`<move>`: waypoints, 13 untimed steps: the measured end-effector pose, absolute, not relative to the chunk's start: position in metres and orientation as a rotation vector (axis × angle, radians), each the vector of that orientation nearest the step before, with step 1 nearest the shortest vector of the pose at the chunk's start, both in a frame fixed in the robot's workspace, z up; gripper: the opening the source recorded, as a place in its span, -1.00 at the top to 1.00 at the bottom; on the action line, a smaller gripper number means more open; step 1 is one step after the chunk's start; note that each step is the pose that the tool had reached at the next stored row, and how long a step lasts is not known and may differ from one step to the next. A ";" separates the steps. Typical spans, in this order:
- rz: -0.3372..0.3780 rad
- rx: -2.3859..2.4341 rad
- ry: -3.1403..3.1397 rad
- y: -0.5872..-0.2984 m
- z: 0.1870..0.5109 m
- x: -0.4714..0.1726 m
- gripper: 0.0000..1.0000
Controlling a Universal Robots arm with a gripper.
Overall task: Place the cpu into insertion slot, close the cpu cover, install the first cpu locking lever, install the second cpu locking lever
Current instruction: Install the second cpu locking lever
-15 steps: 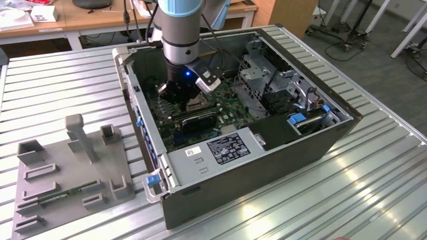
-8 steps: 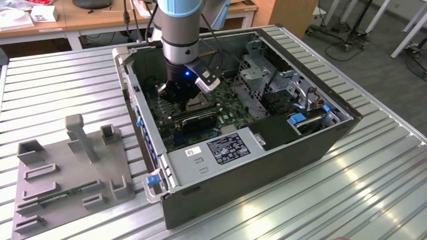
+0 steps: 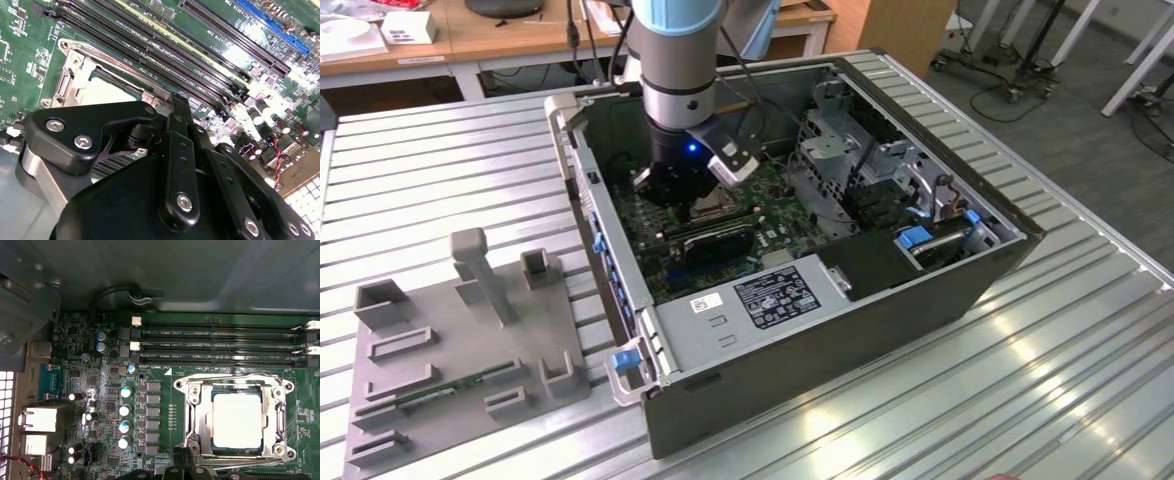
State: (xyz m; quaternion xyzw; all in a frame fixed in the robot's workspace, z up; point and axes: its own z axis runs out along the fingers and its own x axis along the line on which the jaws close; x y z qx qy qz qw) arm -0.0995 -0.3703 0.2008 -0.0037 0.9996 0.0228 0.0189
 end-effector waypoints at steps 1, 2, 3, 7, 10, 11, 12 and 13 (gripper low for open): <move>0.071 -0.012 3.103 -0.370 0.200 -0.100 0.79; 0.071 -0.012 3.103 -0.370 0.200 -0.100 0.79; 0.071 -0.012 3.103 -0.370 0.200 -0.100 0.79; 0.071 -0.012 3.103 -0.370 0.200 -0.100 0.79; 0.071 -0.011 3.103 -0.370 0.200 -0.100 0.79; 0.071 -0.012 3.103 -0.370 0.200 -0.100 0.79; 0.071 -0.012 3.103 -0.370 0.200 -0.100 0.79; 0.071 -0.012 3.103 -0.370 0.200 -0.100 0.79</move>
